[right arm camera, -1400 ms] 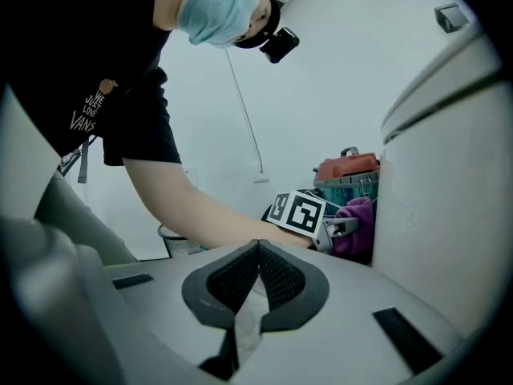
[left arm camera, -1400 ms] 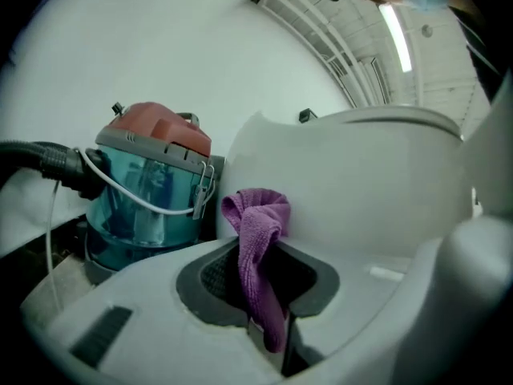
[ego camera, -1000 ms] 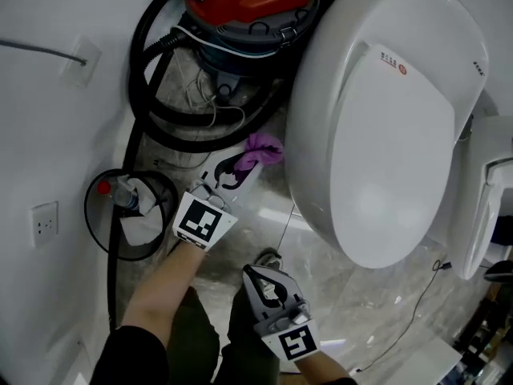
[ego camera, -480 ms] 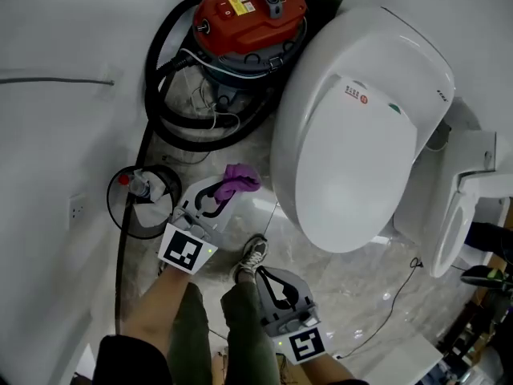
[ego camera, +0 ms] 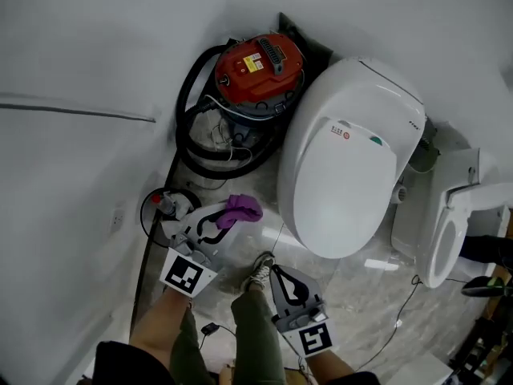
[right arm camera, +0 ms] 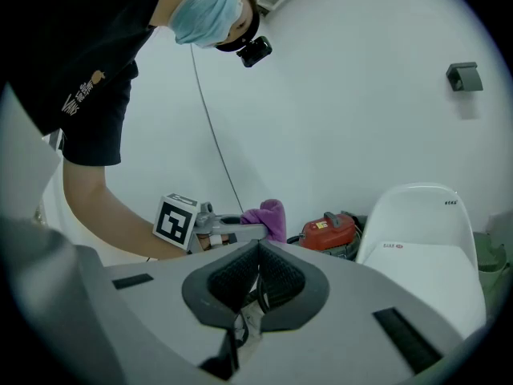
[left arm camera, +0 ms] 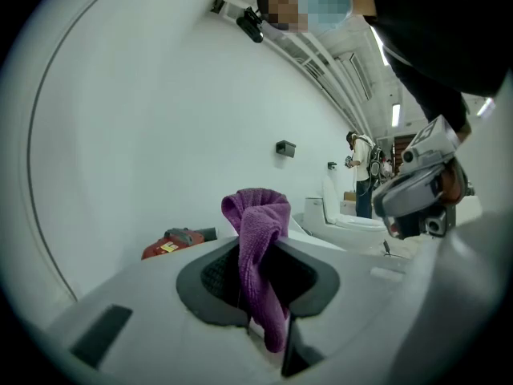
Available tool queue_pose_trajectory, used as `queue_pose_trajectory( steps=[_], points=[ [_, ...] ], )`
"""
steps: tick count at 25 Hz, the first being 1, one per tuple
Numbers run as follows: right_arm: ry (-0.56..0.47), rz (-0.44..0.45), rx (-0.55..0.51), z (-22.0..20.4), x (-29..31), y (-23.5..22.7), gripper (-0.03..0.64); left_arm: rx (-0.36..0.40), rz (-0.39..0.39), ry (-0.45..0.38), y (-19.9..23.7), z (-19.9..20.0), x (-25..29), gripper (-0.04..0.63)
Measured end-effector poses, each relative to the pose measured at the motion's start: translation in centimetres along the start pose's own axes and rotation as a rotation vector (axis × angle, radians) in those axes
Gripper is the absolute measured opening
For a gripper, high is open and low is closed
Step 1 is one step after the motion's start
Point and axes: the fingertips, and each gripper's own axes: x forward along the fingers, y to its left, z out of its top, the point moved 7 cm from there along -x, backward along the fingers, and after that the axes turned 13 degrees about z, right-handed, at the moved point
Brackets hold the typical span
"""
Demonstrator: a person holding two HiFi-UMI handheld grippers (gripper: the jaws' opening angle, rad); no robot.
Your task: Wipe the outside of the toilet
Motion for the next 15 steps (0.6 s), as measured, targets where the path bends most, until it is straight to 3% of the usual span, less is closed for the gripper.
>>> queue_pose_trajectory(
  steps=[6, 12, 15],
  points=[
    [-0.071, -0.098, 0.009, 4.2, -0.7, 3.3, -0.002, -0.077, 0.031, -0.005, 1.0, 4.8, -4.7, 0.066],
    [-0.127, -0.184, 0.04, 8.6, -2.6, 8.2, -0.002, -0.087, 0.001, -0.012, -0.1, 10.4, -11.2, 0.066],
    [-0.142, -0.206, 0.056, 10.1, -3.6, 11.0, -0.002, -0.047, -0.001, -0.011, -0.6, 12.6, -14.8, 0.066]
  ],
)
